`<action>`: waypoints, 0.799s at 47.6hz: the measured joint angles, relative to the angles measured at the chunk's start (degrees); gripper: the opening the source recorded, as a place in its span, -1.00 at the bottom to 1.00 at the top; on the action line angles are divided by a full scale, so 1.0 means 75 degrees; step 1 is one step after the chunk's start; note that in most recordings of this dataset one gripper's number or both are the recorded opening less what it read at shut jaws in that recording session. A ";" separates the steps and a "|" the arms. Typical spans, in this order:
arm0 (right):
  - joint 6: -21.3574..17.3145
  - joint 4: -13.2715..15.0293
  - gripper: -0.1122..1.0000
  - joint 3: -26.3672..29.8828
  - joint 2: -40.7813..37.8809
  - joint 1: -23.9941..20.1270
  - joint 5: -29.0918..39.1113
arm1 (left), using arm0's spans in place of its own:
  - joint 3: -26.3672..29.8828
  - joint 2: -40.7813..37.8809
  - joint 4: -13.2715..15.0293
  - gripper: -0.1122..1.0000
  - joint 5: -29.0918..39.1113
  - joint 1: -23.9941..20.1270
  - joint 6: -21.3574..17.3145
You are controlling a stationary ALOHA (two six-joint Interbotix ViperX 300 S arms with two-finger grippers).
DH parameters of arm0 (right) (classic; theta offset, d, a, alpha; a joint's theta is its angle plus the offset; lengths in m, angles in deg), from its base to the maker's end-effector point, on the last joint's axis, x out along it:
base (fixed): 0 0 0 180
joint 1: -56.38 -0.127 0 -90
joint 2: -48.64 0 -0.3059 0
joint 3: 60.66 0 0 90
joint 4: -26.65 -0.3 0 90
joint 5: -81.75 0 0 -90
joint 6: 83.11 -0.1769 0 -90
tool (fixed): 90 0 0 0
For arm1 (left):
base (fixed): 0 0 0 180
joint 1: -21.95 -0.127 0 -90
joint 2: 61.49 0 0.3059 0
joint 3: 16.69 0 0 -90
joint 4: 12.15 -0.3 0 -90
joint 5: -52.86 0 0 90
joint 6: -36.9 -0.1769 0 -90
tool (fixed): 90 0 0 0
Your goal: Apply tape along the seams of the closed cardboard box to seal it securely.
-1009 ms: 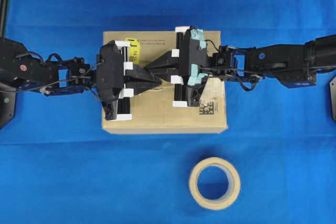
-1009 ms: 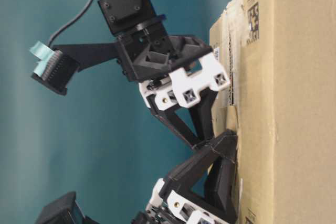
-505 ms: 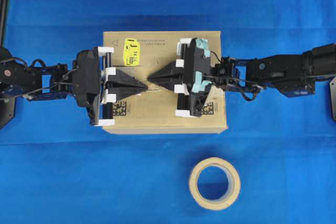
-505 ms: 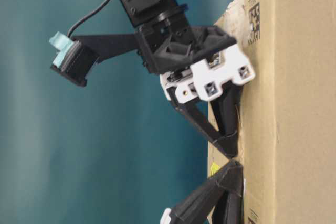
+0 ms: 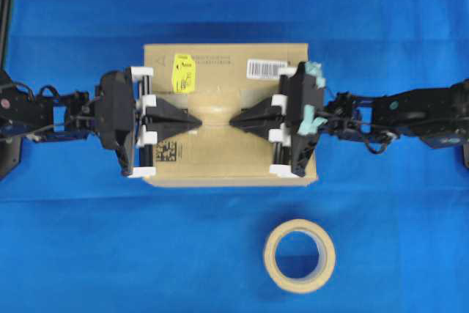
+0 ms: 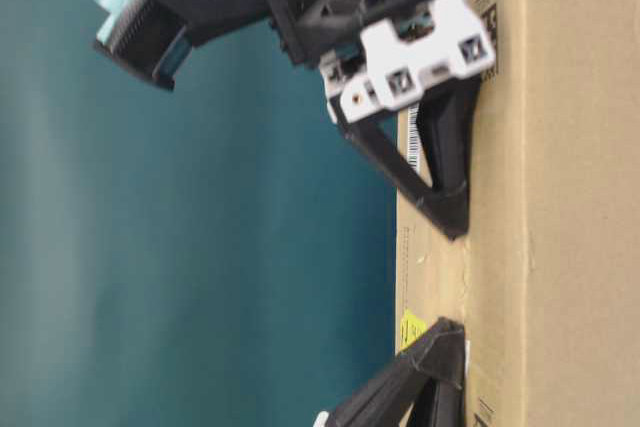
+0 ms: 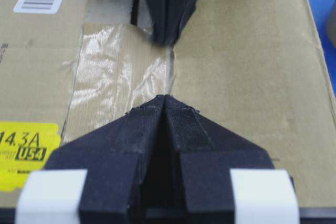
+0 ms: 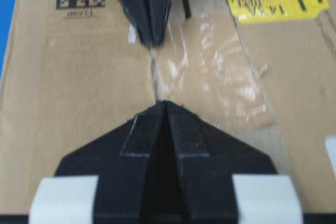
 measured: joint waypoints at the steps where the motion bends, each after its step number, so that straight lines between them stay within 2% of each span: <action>1: 0.0000 -0.0023 -0.78 -0.0023 0.0000 -0.0023 -0.0012 | -0.0012 0.0023 0.0023 -0.80 -0.0012 0.0000 0.0012; 13: 0.0094 -0.0047 -0.78 -0.0176 0.0211 -0.0070 -0.0199 | -0.0047 0.0152 0.0047 -0.80 0.0012 0.0035 0.0000; 19: 0.0258 -0.0047 -0.78 -0.0363 0.0668 -0.0152 -0.0047 | 0.0047 0.0504 0.0059 -0.80 0.0480 0.0129 -0.0082; 29: 0.0797 -0.0035 -0.78 -0.0469 0.2109 -0.0258 0.0422 | 0.0375 0.1664 0.0035 -0.80 0.1793 0.0316 -0.0199; 34: 0.1102 -0.0023 -0.78 -0.0621 0.2906 -0.0270 0.0750 | 0.0328 0.2367 0.0035 -0.80 0.2180 0.0293 -0.0211; 38: 0.1242 -0.0023 -0.78 -0.0844 0.3504 -0.0258 0.1008 | -0.0023 0.3141 0.0035 -0.80 0.2320 0.0258 -0.0211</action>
